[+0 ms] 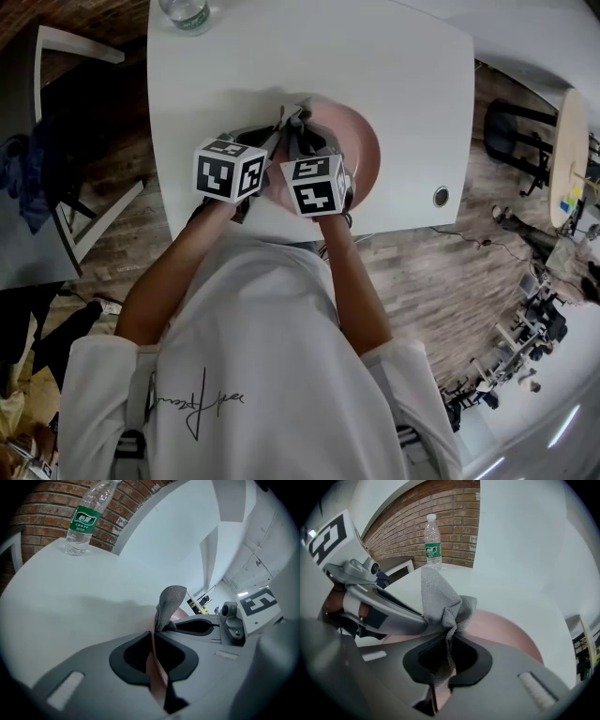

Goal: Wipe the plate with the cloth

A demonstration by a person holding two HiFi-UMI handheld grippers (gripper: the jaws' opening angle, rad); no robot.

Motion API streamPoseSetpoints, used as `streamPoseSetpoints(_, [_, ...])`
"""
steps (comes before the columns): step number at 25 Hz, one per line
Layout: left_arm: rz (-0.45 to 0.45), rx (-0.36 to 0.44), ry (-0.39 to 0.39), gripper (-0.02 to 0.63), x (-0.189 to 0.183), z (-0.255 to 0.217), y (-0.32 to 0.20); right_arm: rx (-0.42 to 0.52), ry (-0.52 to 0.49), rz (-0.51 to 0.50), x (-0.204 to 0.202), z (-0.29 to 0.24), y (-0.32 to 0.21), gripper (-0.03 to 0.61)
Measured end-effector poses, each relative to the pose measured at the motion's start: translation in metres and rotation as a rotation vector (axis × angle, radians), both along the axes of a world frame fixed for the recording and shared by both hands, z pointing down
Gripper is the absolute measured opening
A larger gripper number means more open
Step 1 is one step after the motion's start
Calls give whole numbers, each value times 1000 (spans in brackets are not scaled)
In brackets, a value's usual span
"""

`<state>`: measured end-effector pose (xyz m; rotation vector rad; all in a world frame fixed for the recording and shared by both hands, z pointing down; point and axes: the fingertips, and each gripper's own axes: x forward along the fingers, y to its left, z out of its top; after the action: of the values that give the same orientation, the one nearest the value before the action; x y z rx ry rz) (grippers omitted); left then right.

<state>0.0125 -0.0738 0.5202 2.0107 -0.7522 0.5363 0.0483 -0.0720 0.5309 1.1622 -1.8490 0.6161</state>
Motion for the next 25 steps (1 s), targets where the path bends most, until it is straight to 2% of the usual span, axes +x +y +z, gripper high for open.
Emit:
streamPoseSetpoints(15, [-13, -8, 2, 39, 1, 2, -2, -101, -144, 12, -20, 2, 19, 23])
streamPoseSetpoints(25, [-15, -9, 2, 38, 0, 3, -2, -160, -187, -11, -26, 6, 32, 23])
